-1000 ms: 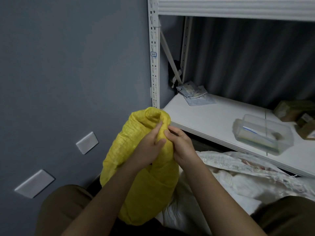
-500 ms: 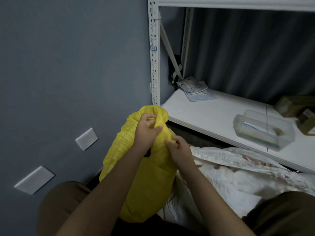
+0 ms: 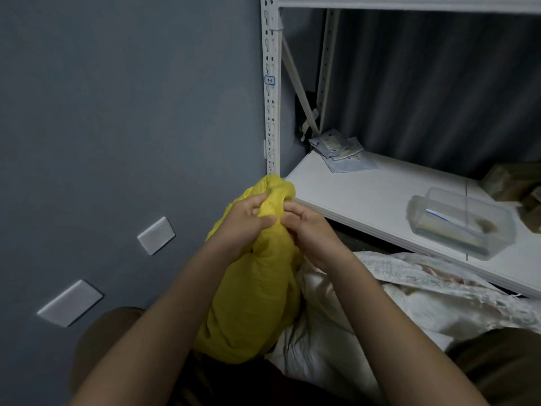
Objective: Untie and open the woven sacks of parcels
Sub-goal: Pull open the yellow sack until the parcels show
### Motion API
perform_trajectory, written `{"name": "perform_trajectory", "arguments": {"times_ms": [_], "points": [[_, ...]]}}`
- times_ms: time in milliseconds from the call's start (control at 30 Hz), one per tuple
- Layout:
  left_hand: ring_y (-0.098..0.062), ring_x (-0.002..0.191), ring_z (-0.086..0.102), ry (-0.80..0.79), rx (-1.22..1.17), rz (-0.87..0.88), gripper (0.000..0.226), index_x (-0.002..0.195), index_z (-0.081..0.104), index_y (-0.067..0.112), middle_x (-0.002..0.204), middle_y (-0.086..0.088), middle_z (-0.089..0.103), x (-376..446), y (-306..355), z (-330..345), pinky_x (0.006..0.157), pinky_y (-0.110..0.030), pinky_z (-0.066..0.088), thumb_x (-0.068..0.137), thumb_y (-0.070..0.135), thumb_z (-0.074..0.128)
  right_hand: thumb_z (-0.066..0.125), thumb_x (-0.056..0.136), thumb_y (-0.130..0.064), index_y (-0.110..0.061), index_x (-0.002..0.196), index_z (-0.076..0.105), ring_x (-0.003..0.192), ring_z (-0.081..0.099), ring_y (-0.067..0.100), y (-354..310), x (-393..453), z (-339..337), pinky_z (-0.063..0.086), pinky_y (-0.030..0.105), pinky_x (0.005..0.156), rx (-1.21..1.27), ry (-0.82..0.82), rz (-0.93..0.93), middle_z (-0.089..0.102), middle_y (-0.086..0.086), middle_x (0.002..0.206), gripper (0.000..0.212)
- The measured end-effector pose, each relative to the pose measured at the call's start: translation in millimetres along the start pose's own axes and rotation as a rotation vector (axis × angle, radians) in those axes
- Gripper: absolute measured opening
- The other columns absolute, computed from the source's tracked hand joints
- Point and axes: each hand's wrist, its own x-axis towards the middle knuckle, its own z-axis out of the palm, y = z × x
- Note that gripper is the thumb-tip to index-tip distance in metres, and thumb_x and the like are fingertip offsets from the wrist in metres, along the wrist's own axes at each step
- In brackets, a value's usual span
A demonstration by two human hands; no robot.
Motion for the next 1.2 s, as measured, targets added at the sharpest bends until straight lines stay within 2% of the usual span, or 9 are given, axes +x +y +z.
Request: {"name": "perform_trajectory", "arguments": {"times_ms": [100,200,300,433,533,700,900,1033,1200], "points": [[0.005,0.069,0.064,-0.042,0.086,0.032,0.050,0.132,0.051,0.006,0.100,-0.002,0.069,4,1,9,0.053,-0.012,0.048,0.085,-0.007,0.060,0.062,0.084,-0.008,-0.014,0.080,0.057,0.062,0.051,0.010,4,-5,5,0.039,0.027,0.060,-0.596,0.346,-0.248,0.057,-0.006,0.068,0.009],[-0.004,0.061,0.063,-0.088,0.186,0.005,0.047,0.126,0.049,0.014,0.081,0.001,0.069,15,11,7,0.057,-0.024,0.051,0.085,-0.009,0.055,0.066,0.081,-0.017,-0.013,0.101,0.057,0.089,0.052,0.018,3,-13,-1,0.043,0.031,0.074,-0.978,0.547,-0.566,0.053,0.001,0.097,0.023],[-0.022,0.073,0.060,-0.197,0.239,-0.068,0.046,0.112,0.043,0.020,0.085,-0.010,0.065,26,19,-6,0.071,-0.042,0.051,0.080,-0.003,0.065,0.064,0.083,-0.023,-0.023,0.132,0.049,0.122,0.041,0.019,-18,-5,-27,0.034,0.035,0.104,-1.258,0.141,-0.711,0.048,-0.001,0.132,0.051],[-0.017,0.073,0.061,-0.292,0.245,-0.146,0.043,0.113,0.051,0.011,0.085,-0.007,0.063,37,24,-20,0.062,-0.028,0.050,0.078,-0.006,0.069,0.067,0.083,-0.044,-0.028,0.129,0.053,0.140,0.020,0.017,-41,22,-42,0.006,0.038,0.117,-1.497,-0.216,-0.669,0.047,-0.008,0.140,0.051],[-0.014,0.071,0.060,-0.367,0.336,-0.206,0.029,0.102,0.060,0.011,0.080,-0.001,0.064,43,23,-31,0.058,-0.020,0.050,0.078,-0.001,0.072,0.074,0.076,-0.041,-0.028,0.090,0.055,0.134,0.033,0.014,-49,39,-32,0.018,0.031,0.112,-1.453,-0.362,-0.632,0.057,-0.009,0.126,0.026],[-0.026,0.110,0.056,0.124,0.692,-0.164,0.059,0.127,0.045,0.016,0.119,-0.010,0.057,30,14,-35,0.085,-0.033,0.045,0.081,0.045,0.069,0.069,0.078,-0.024,-0.024,0.071,0.048,0.074,0.053,0.018,-53,66,-17,0.043,0.036,0.066,-1.331,-0.337,-0.296,0.057,-0.002,0.074,0.022],[-0.032,0.145,0.004,0.096,0.693,-0.237,0.131,0.147,-0.021,0.017,0.157,-0.010,-0.004,10,-16,5,0.112,-0.048,0.021,0.068,0.054,0.076,0.061,0.076,-0.018,-0.013,0.073,0.050,0.069,0.052,0.022,-40,109,4,0.038,0.031,0.057,-1.200,-0.171,-0.171,0.053,0.005,0.071,0.013],[-0.035,0.128,0.040,0.226,0.930,-0.138,0.070,0.147,0.017,0.014,0.142,-0.016,0.036,40,-41,-34,0.098,-0.041,0.037,0.090,0.021,0.058,0.066,0.077,-0.023,-0.015,0.072,0.049,0.072,0.053,0.020,-32,121,-14,0.038,0.030,0.057,-1.205,-0.095,-0.128,0.053,0.001,0.073,0.020],[-0.031,0.114,0.054,0.251,1.343,-0.060,0.030,0.119,0.054,0.019,0.123,-0.008,0.059,83,-42,-105,0.083,-0.037,0.043,0.094,0.036,0.051,0.073,0.081,-0.033,-0.023,0.086,0.054,0.083,0.060,0.018,-26,123,-60,0.044,0.028,0.064,-1.052,-0.167,0.016,0.062,-0.002,0.087,0.021]]}}
